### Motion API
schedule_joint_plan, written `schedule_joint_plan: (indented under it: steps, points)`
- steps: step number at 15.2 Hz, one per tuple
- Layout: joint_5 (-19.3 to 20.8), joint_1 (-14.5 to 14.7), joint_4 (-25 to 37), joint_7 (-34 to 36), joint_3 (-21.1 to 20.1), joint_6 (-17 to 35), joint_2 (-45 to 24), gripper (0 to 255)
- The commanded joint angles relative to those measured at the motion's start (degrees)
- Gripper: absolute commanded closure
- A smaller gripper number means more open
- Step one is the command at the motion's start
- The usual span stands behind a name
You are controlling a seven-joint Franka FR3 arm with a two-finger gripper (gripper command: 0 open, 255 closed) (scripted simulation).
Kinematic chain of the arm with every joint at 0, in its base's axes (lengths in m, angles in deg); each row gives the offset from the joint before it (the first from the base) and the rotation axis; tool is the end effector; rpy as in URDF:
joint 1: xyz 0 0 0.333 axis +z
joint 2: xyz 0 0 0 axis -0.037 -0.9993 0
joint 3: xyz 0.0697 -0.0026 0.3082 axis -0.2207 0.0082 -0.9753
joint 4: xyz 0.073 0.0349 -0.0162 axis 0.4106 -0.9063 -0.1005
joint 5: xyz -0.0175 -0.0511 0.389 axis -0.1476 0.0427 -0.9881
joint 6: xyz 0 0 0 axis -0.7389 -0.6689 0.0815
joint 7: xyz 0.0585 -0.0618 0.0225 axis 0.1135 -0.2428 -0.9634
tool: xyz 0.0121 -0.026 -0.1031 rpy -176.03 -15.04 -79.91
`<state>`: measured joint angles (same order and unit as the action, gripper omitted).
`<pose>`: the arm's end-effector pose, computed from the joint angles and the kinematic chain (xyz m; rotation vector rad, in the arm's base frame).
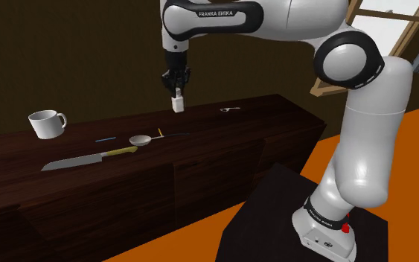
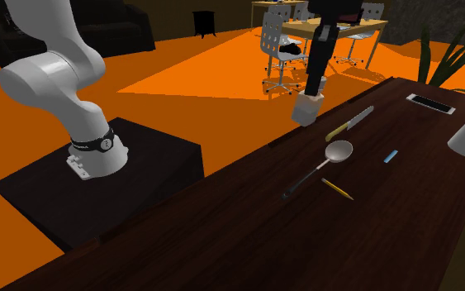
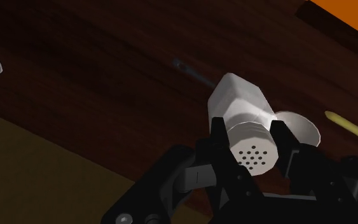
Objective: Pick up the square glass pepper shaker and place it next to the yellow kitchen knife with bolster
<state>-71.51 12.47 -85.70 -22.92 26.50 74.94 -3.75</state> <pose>0.6368 0.1197 0.5368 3.1202 0.0502 -0.0005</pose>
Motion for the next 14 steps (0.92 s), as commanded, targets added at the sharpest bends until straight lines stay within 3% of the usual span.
schedule_joint_plan:
  steps: [1,7,13,14]
  points:
    - [0.2,1.5,2.0,2.4,-0.8,-0.9,-1.1,255]
    - [1.1,6.6,9.2,9.5,-3.1,-3.8,-5.6,255]
    - [2.3,12.0,21.5,15.9,-4.7,-8.6,-13.2,255]
    - [2.3,12.0,20.1,15.9,-4.7,-7.6,-12.9,255]
